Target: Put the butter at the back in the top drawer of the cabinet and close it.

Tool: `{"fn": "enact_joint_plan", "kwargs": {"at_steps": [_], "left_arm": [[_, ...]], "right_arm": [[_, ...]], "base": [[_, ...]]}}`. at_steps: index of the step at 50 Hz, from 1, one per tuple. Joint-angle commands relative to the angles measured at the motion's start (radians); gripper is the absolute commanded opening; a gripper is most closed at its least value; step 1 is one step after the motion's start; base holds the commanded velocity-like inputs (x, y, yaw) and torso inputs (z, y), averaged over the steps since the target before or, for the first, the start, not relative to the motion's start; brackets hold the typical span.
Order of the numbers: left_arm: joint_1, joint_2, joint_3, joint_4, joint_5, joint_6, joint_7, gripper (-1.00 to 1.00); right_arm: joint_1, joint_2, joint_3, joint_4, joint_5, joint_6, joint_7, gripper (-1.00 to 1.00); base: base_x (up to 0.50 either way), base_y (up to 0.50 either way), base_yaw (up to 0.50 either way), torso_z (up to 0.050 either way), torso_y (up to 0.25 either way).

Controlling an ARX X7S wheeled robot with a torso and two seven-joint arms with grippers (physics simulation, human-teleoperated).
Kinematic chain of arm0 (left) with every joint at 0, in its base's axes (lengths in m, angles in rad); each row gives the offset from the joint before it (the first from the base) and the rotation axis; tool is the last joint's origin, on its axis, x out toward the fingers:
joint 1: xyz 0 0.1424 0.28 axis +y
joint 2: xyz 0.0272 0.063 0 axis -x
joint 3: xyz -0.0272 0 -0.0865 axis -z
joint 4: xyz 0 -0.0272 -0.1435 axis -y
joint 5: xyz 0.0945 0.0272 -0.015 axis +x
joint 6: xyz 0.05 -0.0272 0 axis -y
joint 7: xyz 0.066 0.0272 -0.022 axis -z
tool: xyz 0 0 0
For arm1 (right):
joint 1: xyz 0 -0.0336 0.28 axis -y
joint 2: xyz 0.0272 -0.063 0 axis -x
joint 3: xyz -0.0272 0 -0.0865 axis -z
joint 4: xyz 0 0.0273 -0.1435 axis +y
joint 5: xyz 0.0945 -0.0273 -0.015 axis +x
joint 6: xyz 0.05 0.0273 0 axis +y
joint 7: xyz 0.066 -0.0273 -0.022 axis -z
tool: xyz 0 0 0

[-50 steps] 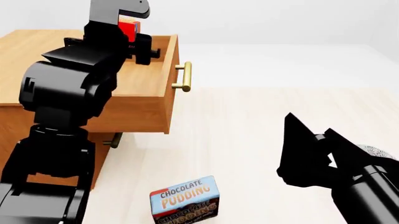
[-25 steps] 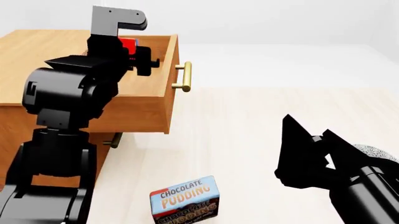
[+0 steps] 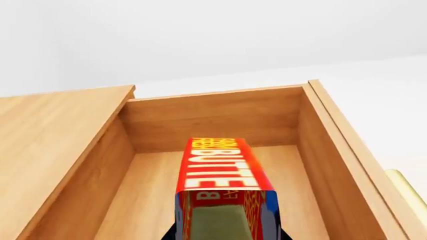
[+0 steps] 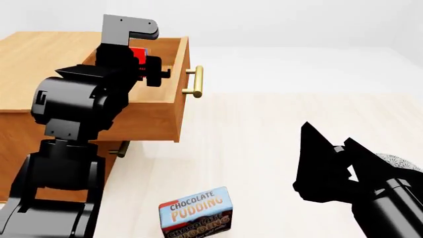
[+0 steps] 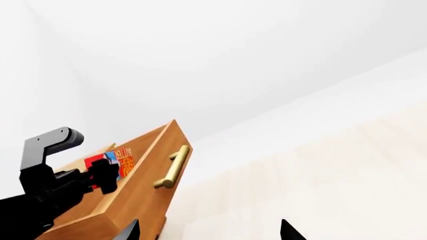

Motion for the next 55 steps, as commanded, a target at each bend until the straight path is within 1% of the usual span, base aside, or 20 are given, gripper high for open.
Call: {"fn": "enact_joint_plan", "kwargs": {"at_steps": [1, 18, 31, 32, 55], "left_arm": [[-0.011, -0.001, 0.002, -0.006, 0.016, 0.024, -0.018, -1.0], [-0.009, -0.007, -0.006, -0.033, 0.011, 0.048, -0.03, -1.0], [-0.008, -0.011, -0.003, -0.033, 0.004, 0.038, -0.037, -1.0], [-0.01, -0.011, -0.003, -0.036, 0.004, 0.036, -0.038, 1.0], [-0.019, -0.015, -0.013, -0.028, -0.008, 0.021, -0.061, 1.0]], "right_arm": [[0.0, 0.004, 0.003, -0.001, 0.007, 0.0, 0.002, 1.0], [-0.009, -0.009, 0.002, 0.005, -0.007, 0.015, -0.011, 1.0], [-0.007, -0.011, -0.002, 0.002, -0.007, 0.013, -0.007, 1.0], [-0.007, -0.011, -0.002, 0.002, -0.007, 0.013, -0.006, 1.0], [0.001, -0.008, -0.003, -0.001, 0.003, 0.008, 0.005, 1.0]], "base": [[0.0, 0.0, 0.0, 0.0, 0.0], [0.0, 0.0, 0.0, 0.0, 0.001], [0.0, 0.0, 0.0, 0.001, 0.002], [0.0, 0.0, 0.0, 0.0, 0.0], [0.0, 0.0, 0.0, 0.0, 0.0]]}}
